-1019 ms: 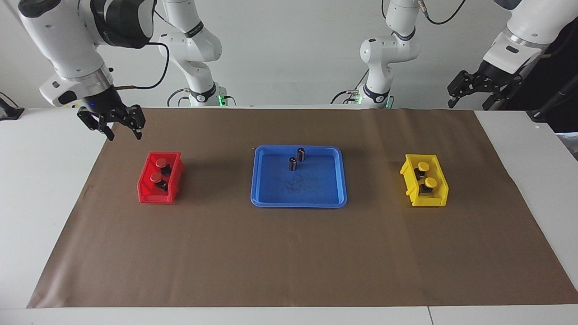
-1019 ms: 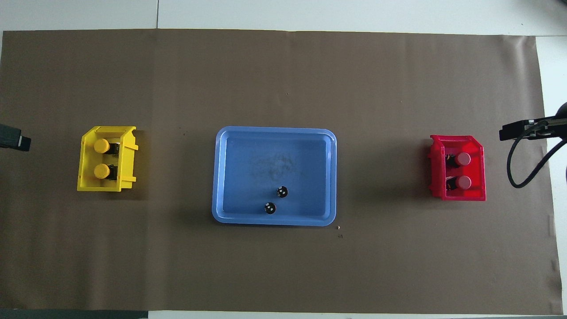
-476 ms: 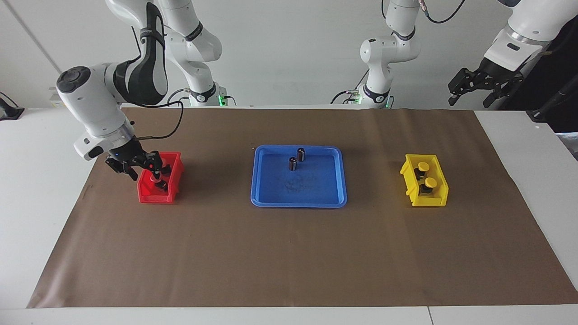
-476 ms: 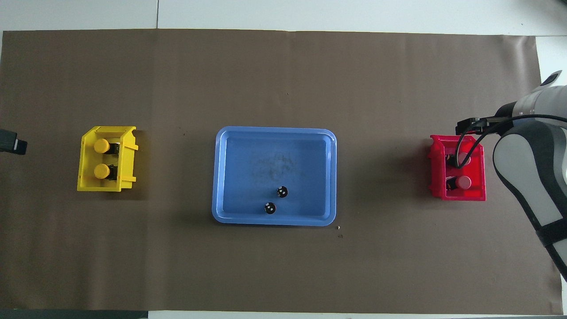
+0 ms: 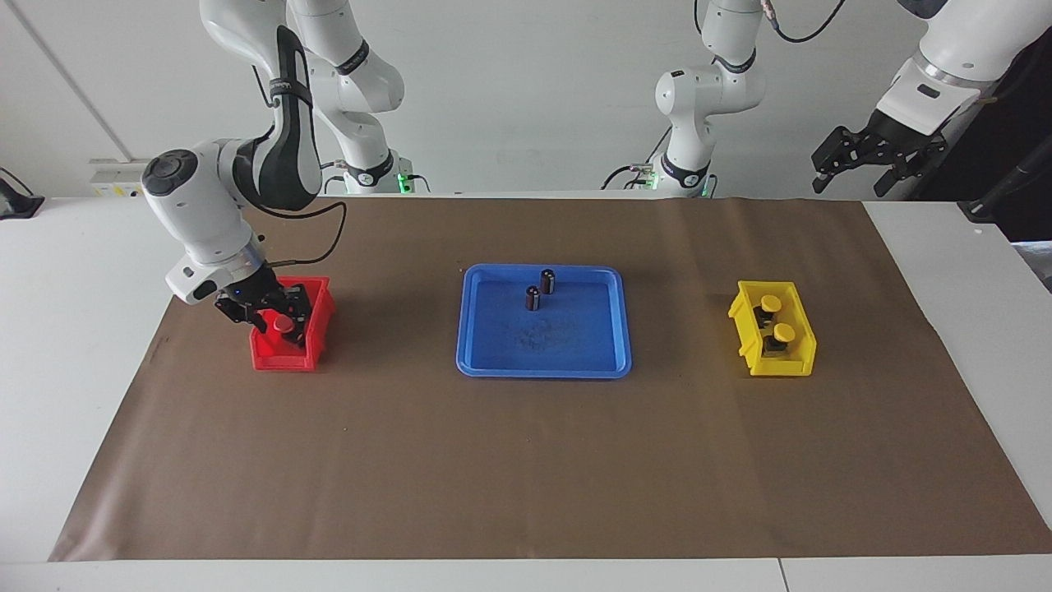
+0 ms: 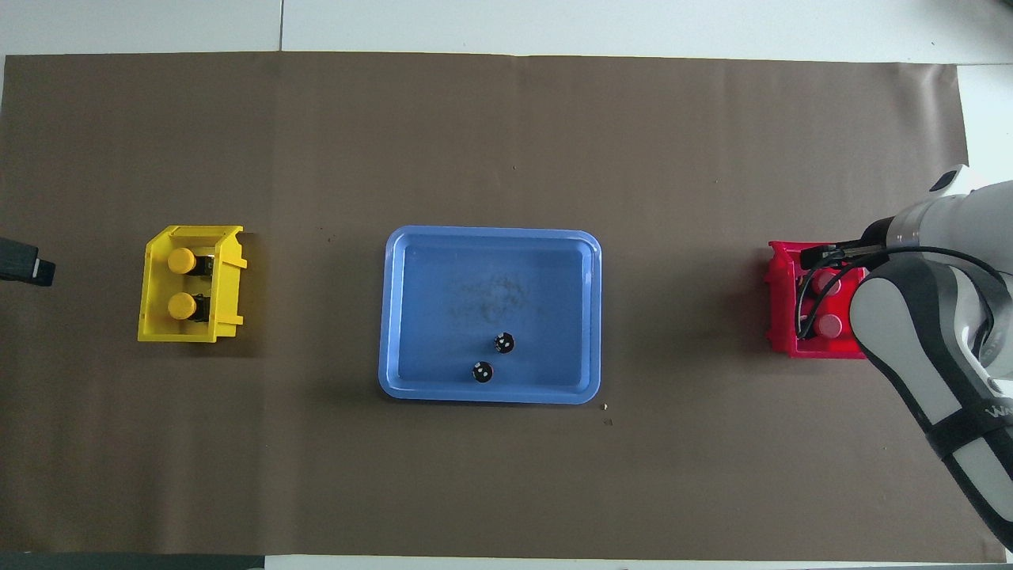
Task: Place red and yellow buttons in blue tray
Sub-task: 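Reach the right gripper into the red holder and grasp a red button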
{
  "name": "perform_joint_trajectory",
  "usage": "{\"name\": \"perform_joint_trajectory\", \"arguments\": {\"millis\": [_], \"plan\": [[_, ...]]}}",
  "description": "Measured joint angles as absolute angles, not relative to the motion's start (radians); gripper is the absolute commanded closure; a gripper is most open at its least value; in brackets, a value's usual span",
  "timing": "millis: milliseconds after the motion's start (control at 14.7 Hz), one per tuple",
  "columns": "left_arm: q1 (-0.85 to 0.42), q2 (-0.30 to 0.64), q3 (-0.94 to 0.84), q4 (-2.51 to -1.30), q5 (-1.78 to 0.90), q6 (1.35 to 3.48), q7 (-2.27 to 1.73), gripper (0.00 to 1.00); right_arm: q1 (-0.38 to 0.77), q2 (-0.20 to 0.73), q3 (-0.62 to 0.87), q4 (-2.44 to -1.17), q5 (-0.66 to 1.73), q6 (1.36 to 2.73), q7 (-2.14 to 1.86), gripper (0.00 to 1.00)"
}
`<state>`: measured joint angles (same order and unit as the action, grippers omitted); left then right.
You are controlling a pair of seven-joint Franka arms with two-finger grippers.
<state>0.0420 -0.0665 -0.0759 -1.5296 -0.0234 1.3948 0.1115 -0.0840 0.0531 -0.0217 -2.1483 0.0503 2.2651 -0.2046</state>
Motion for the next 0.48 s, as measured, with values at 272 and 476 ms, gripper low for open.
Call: {"name": "perform_joint_trajectory", "arguments": {"millis": [272, 476], "plan": [[0.042, -0.076, -0.076, -1.550, -0.023, 1.395, 0.111, 0.00, -0.085, 0.050, -0.022, -2.180, 0.026, 2.294, -0.249, 0.33], [0.042, -0.077, -0.076, -1.552, -0.023, 1.395, 0.110, 0.00, -0.086, 0.046, -0.023, -2.195, 0.018, 2.299, -0.255, 0.34]]}}
